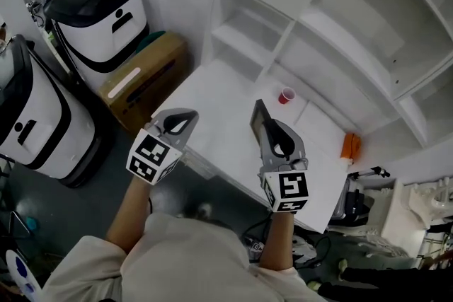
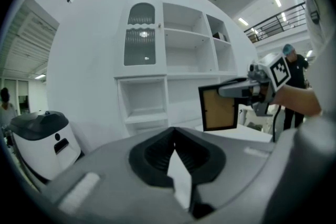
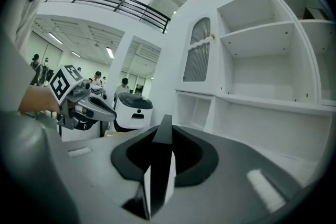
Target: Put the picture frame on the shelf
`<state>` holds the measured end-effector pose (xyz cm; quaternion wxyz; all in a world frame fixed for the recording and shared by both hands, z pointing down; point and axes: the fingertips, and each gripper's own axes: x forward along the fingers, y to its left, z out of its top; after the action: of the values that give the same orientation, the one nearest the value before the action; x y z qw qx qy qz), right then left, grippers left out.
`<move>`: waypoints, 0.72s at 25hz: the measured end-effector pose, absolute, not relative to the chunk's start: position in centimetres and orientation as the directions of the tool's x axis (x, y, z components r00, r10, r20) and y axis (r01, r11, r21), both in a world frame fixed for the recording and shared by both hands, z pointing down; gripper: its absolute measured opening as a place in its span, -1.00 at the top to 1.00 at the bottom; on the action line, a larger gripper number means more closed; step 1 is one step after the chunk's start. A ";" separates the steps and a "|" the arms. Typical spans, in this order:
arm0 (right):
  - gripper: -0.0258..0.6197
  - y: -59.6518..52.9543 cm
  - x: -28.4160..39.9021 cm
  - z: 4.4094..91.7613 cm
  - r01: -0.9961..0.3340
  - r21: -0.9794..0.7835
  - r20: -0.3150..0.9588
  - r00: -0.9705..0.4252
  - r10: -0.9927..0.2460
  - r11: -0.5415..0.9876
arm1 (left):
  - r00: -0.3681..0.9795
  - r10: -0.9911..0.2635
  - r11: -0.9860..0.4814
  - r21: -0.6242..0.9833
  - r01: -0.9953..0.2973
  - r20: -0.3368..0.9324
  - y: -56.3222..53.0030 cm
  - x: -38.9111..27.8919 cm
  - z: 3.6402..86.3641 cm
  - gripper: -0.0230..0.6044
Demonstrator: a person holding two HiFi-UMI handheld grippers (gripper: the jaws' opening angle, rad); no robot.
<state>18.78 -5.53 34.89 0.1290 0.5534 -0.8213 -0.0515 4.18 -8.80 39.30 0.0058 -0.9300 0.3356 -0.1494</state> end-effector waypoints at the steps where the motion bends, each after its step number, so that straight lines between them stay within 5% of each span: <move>1: 0.69 -5.8 19.2 34.9 -0.892 0.226 0.155 -0.363 -0.919 0.391 | 0.725 -0.631 -0.770 -0.113 -0.628 0.276 -8.9 4.5 39.3 0.92; 18: 0.69 -11.5 21.1 34.0 -0.849 0.295 0.132 -0.418 -0.899 0.438 | 0.692 -0.673 -0.734 -0.112 -0.670 0.261 -13.1 7.0 39.9 0.92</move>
<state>21.14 -11.54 33.98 0.1359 0.5222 -0.8370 -0.0914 7.01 -13.11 39.92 0.0037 -0.9199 0.3650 -0.1435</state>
